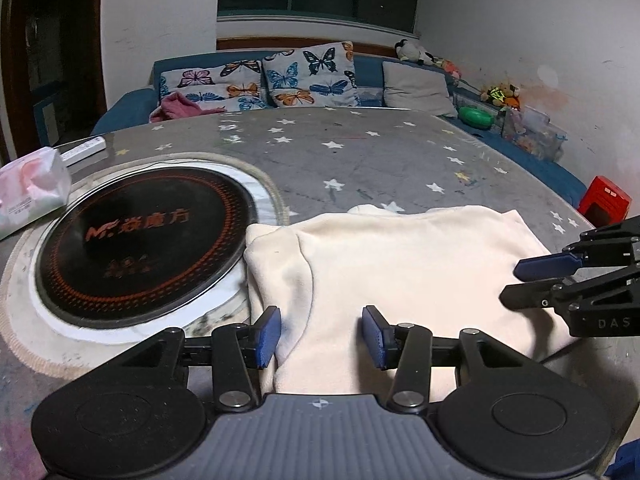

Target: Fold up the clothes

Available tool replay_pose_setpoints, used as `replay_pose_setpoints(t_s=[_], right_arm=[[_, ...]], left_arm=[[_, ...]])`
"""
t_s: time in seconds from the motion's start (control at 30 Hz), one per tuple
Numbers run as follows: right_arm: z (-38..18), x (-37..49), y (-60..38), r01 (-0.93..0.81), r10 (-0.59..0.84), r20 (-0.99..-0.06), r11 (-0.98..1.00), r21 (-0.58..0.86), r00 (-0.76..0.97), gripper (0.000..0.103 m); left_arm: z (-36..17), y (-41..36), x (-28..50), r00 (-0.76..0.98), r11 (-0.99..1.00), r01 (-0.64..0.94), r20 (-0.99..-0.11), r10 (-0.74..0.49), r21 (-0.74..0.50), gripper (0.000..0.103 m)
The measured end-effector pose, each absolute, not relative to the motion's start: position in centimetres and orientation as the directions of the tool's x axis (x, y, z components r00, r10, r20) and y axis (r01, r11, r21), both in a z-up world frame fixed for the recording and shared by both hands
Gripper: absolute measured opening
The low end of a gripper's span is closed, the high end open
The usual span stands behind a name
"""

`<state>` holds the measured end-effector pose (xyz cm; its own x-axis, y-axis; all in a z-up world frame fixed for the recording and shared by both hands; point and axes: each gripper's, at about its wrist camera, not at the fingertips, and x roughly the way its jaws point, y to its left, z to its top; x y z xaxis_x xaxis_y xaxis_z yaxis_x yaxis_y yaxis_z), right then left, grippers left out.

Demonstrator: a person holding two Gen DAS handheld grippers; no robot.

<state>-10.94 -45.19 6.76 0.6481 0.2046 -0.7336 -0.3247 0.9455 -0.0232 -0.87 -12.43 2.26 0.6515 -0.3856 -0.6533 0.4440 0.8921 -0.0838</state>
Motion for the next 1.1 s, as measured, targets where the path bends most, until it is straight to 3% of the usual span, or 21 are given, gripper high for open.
replay_pose_setpoints(t_s=[0.23,0.7,0.87,0.93,1.1], right_arm=[[7.5,-10.5,-45.5,-0.291,0.157,-0.727,0.955,-0.062,0.669,0.031],[9.0,-13.3,-35.7,-0.612,0.356,-0.704,0.779,-0.14,0.614,0.043],[8.3,-13.7,-32.4,-0.669,0.374,-0.705,0.718,-0.191,0.603,0.046],[8.0,-13.8,-31.5,-0.683,0.378,-0.703,0.7,-0.209,0.602,0.049],[7.1,-14.2,-29.5,-0.697,0.363,-0.696,0.661,-0.276,0.619,0.05]], left_arm=[[3.2,-11.6,-0.9,0.668,0.906,0.412,-0.642,-0.376,-0.103,0.051],[3.8,-6.6,0.3,0.661,0.939,0.279,-0.669,-0.34,-0.201,0.055],[4.2,-5.7,0.0,0.661,0.938,0.26,-0.665,-0.347,-0.231,0.072],[4.4,-5.4,0.0,0.662,0.935,0.25,-0.66,-0.355,-0.251,0.085],[4.7,-5.0,0.2,0.661,0.927,0.228,-0.652,-0.372,-0.298,0.097]])
